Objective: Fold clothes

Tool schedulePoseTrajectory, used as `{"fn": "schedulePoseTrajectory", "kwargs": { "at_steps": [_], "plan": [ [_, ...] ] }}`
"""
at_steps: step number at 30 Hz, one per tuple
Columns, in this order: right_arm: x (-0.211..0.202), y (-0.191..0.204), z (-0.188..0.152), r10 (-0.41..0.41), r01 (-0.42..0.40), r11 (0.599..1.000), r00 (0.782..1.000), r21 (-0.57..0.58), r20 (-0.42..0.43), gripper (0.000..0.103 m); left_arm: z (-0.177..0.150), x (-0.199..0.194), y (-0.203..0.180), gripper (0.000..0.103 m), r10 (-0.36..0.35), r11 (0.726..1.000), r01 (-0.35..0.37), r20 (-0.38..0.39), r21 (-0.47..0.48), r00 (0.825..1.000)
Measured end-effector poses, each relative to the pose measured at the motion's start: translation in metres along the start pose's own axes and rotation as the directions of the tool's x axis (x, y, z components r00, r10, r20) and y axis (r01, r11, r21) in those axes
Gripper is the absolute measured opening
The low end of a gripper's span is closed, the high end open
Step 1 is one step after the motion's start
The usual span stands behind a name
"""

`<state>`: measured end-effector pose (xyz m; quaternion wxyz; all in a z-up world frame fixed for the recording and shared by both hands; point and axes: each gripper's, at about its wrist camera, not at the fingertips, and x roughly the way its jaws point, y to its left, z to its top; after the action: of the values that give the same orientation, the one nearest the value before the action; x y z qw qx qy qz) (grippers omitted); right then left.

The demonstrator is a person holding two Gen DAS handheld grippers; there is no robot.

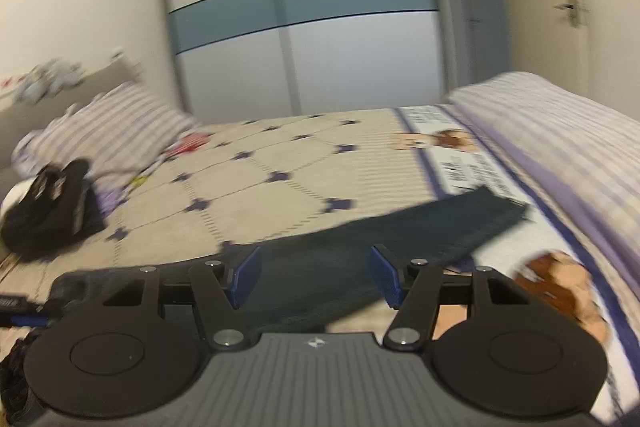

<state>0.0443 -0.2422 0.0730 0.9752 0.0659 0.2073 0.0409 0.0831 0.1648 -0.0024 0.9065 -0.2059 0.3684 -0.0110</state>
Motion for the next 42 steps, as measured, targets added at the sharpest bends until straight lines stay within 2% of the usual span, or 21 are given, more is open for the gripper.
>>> {"fn": "schedulePoseTrajectory", "kwargs": {
  "at_steps": [3, 7, 13, 17, 21, 25, 28, 29, 30, 32, 33, 36, 40, 41, 42],
  "plan": [
    [0.018, 0.022, 0.007, 0.049, -0.049, 0.998, 0.999, -0.036, -0.013, 0.062, 0.007, 0.011, 0.003, 0.073, 0.008, 1.0, -0.008, -0.002, -0.002, 1.0],
    [0.039, 0.047, 0.005, 0.101, -0.104, 0.993, 0.994, -0.065, -0.046, 0.062, 0.017, 0.023, 0.005, 0.07, -0.021, 1.0, 0.021, 0.015, 0.009, 1.0],
    [0.065, 0.073, -0.015, 0.146, -0.158, 0.981, 0.983, -0.108, -0.114, 0.062, 0.025, 0.046, 0.02, 0.049, -0.026, 1.0, 0.026, 0.016, -0.009, 1.0],
    [0.077, 0.076, -0.028, 0.159, -0.174, 0.981, 0.975, -0.087, -0.155, 0.062, 0.028, 0.055, 0.03, 0.036, -0.065, 0.997, 0.065, 0.004, -0.031, 0.998],
    [0.077, 0.072, -0.041, 0.163, -0.174, 0.984, 0.971, -0.048, -0.177, 0.062, 0.029, 0.058, 0.028, 0.035, -0.104, 0.995, 0.104, 0.015, -0.004, 0.994],
    [0.069, 0.064, -0.054, 0.154, -0.158, 0.987, 0.969, -0.007, -0.195, 0.062, 0.027, 0.062, 0.024, 0.036, -0.079, 0.997, 0.079, 0.031, 0.016, 0.996],
    [0.056, 0.055, -0.065, 0.159, -0.156, 0.987, 0.965, 0.028, -0.207, 0.062, 0.022, 0.067, 0.022, 0.038, -0.09, 0.996, 0.089, 0.037, 0.019, 0.995],
    [0.052, 0.052, -0.069, 0.158, -0.154, 0.987, 0.965, 0.037, -0.208, 0.062, 0.023, 0.066, 0.021, 0.036, -0.104, 0.994, 0.103, 0.045, 0.019, 0.994],
    [0.047, 0.049, -0.073, 0.155, -0.149, 0.988, 0.966, 0.045, -0.209, 0.062, 0.023, 0.065, 0.02, 0.026, -0.119, 0.993, 0.118, 0.053, 0.02, 0.992],
    [0.043, 0.045, -0.08, 0.144, -0.133, 0.989, 0.966, 0.064, -0.213, 0.062, 0.023, 0.061, 0.018, 0.014, -0.137, 0.991, 0.136, 0.074, 0.017, 0.988],
    [0.041, 0.043, -0.082, 0.138, -0.124, 0.989, 0.966, 0.078, -0.216, 0.062, 0.023, 0.06, 0.018, 0.014, -0.113, 0.994, 0.112, 0.093, 0.014, 0.989],
    [0.037, 0.038, -0.086, 0.115, -0.093, 0.99, 0.968, 0.107, -0.223, 0.062, 0.017, 0.069, 0.015, 0.011, 0.037, 0.997, -0.043, 0.096, 0.062, 0.995],
    [0.023, 0.04, -0.082, 0.093, -0.075, 0.992, 0.976, 0.1, -0.195, 0.062, 0.015, 0.068, 0.013, 0.016, 0.046, 0.996, -0.053, 0.097, 0.076, 0.994],
    [0.019, 0.041, -0.079, 0.088, -0.072, 0.993, 0.978, 0.093, -0.19, 0.062, 0.016, 0.065, 0.012, 0.024, 0.039, 0.996, -0.046, 0.098, 0.073, 0.994],
    [0.015, 0.042, -0.077, 0.082, -0.067, 0.994, 0.98, 0.086, -0.182, 0.062, 0.017, 0.062, 0.011, 0.036, 0.026, 0.997, -0.033, 0.096, 0.067, 0.995]
  ]
}}
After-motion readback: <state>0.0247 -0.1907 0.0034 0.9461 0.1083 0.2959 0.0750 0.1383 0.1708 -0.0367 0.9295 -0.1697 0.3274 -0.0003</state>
